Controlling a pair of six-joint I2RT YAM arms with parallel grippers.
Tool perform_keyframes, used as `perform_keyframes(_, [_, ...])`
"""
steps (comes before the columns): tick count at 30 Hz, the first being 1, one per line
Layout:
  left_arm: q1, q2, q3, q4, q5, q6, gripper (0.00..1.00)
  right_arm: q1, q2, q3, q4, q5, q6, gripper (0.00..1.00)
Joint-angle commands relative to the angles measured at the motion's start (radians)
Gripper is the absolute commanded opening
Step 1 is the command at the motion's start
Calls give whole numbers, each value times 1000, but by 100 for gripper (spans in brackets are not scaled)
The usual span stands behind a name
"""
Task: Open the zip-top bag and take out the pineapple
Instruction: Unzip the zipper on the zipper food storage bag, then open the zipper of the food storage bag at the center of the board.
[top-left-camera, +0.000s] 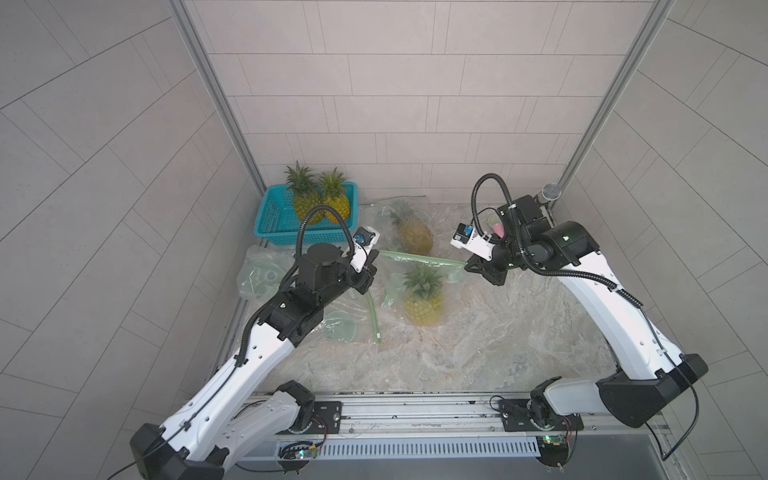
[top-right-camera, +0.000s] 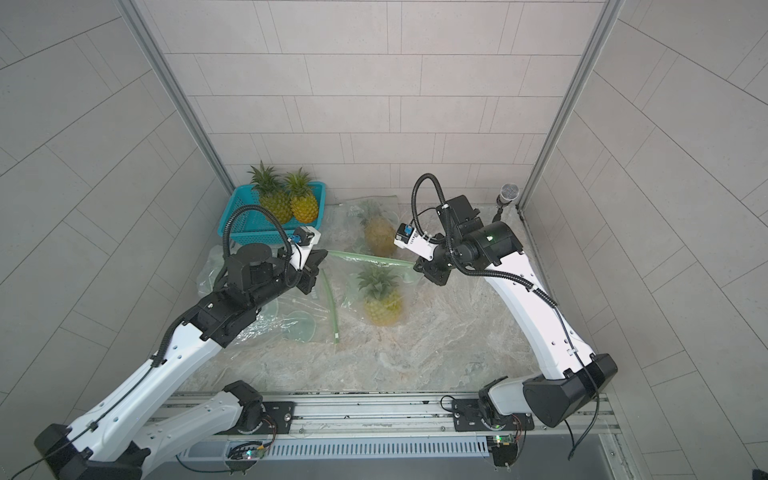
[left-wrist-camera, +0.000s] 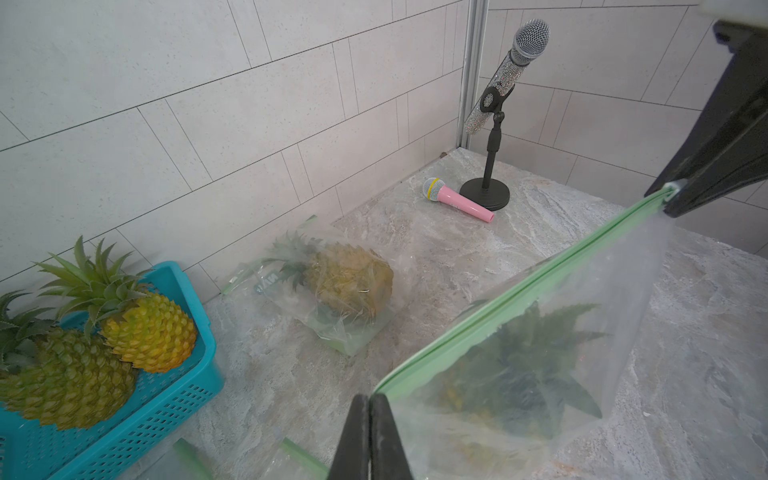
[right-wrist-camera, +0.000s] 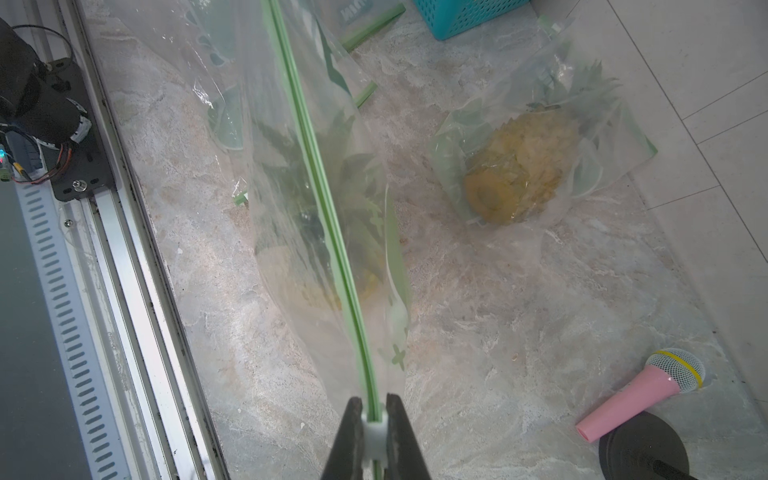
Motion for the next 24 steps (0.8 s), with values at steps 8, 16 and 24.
perform_keyframes(8, [44, -30, 0, 51, -120, -3, 0, -33, -38, -19, -102, 86, 17, 3])
perform_keyframes(16, [43, -1, 8, 53, 149, 24, 0, -33, -59, -36, -65, -46, -5, 2])
perform_keyframes(24, [41, 54, 28, 53, 433, 39, 0, -31, -56, -59, -19, -110, -4, 2])
